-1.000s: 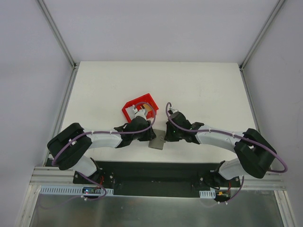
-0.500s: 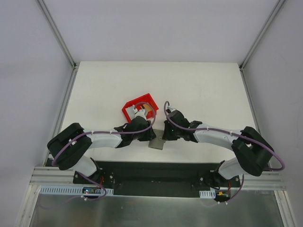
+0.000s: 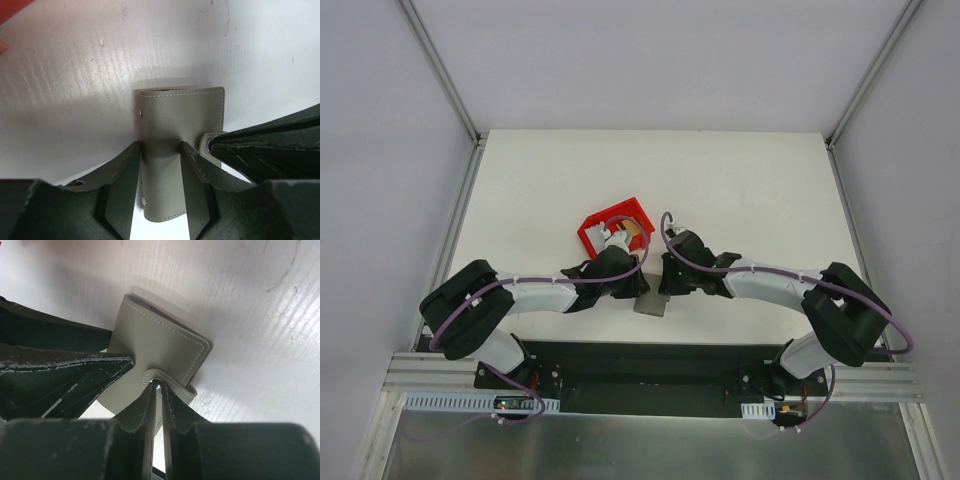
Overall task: Put the credit cards into the card holder
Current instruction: Close the card holder at the center of the board.
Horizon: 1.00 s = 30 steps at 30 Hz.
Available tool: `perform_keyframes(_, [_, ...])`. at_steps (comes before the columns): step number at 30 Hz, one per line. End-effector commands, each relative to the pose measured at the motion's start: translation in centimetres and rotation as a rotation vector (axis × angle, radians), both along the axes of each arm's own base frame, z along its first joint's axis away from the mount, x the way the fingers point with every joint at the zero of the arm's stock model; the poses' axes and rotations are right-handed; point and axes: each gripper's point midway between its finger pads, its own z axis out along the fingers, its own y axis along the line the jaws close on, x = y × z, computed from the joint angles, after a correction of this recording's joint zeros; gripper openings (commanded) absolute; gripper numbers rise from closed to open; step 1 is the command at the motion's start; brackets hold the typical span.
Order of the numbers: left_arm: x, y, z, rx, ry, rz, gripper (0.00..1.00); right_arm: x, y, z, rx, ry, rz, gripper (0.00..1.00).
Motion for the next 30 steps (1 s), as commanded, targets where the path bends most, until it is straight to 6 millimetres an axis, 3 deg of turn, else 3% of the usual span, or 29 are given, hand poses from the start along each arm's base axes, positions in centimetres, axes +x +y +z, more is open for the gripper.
perform_keyframes(1, [-2.78,2.60,-3.26,0.128,0.097,-0.043,0.38,0.68,1.46,0.98,0.025,-0.019,0.029,0.11])
perform_keyframes(15, [-2.79,2.57,-3.37,0.129,0.101,-0.043,0.38,-0.02,1.98,1.15,0.030,-0.001,0.078,0.11])
perform_keyframes(24, [-2.75,2.56,-3.34,0.127,0.099,-0.041,0.38,0.83,1.94,1.91,0.024,-0.027,0.077,0.11])
perform_keyframes(30, [-2.67,2.66,-3.35,0.129,0.096,-0.036,0.38,-0.14,1.64,1.55,-0.006,0.023,0.105,0.11])
